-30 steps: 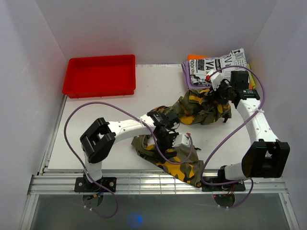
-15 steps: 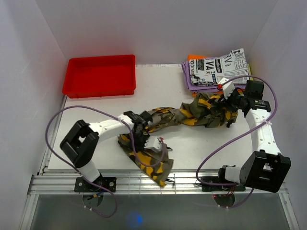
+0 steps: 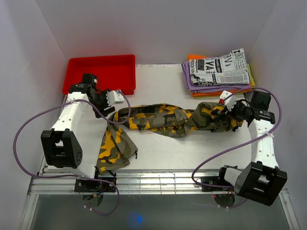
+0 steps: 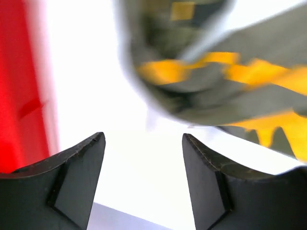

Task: Fold and stack the trousers
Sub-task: Flatten the trousers out

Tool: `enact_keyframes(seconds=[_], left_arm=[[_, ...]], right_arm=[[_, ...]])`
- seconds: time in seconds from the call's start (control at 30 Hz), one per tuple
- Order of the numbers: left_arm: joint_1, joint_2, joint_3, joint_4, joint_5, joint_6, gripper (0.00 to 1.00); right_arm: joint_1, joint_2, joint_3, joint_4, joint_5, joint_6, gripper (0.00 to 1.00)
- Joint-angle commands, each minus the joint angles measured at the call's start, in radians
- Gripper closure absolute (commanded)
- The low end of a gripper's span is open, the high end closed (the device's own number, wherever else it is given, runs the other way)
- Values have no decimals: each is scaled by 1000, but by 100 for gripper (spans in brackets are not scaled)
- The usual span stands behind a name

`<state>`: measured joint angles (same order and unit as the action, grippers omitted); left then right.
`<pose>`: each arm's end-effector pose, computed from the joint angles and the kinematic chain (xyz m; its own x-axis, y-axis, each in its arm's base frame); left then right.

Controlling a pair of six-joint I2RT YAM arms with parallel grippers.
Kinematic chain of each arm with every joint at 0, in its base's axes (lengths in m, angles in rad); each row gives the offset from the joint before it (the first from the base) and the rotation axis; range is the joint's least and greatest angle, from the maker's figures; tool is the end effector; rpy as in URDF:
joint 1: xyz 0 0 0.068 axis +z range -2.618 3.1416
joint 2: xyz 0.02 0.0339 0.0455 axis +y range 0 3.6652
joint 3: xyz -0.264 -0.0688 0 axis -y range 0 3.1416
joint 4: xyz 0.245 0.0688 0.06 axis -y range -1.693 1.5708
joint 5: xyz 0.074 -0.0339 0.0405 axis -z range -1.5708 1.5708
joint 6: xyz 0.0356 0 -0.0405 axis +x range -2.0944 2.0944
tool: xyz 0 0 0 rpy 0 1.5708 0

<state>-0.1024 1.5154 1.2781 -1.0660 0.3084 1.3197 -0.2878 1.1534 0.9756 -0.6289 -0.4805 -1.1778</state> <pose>0.2835 -0.0400 0.2737 -0.0667 0.9347 -0.3492 0.9733 0.1380 0.1833 0.2327 -0.0517 0.2943 -0.2144 -0.7908 -0.5732 -0.6606 0.5497 -0.5113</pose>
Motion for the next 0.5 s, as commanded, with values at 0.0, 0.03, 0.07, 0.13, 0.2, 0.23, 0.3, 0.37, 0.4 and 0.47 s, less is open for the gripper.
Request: enact_keyframes(seconds=[0.0, 0.03, 0.07, 0.13, 0.2, 0.23, 0.3, 0.37, 0.4, 0.47], left_arm=[[136, 43, 139, -54, 138, -198, 23], [170, 69, 154, -54, 152, -233, 23], [223, 83, 182, -51, 181, -311, 23], [257, 114, 213, -58, 210, -400, 22], [268, 137, 210, -33, 233, -506, 18], [267, 138, 195, 1, 233, -558, 18], [267, 160, 161, 101, 238, -696, 18], [267, 205, 171, 150, 256, -779, 22], [265, 269, 202, 191, 262, -859, 24], [254, 351, 249, 227, 227, -934, 27]], right_arm=[[-16, -67, -34, -15, -9, -175, 92], [-22, -86, -57, -17, -1, -198, 92], [-40, -95, -66, -21, -1, -222, 92], [-62, -106, -83, -57, -1, -305, 92], [-94, -107, -92, -69, 0, -351, 92], [-103, -104, -103, -75, 2, -364, 92], [-116, -98, -113, -75, 5, -373, 92], [-116, -90, -114, -92, -7, -375, 92], [-116, -87, -112, -109, -10, -381, 92], [-114, -87, -110, -134, -20, -396, 92]])
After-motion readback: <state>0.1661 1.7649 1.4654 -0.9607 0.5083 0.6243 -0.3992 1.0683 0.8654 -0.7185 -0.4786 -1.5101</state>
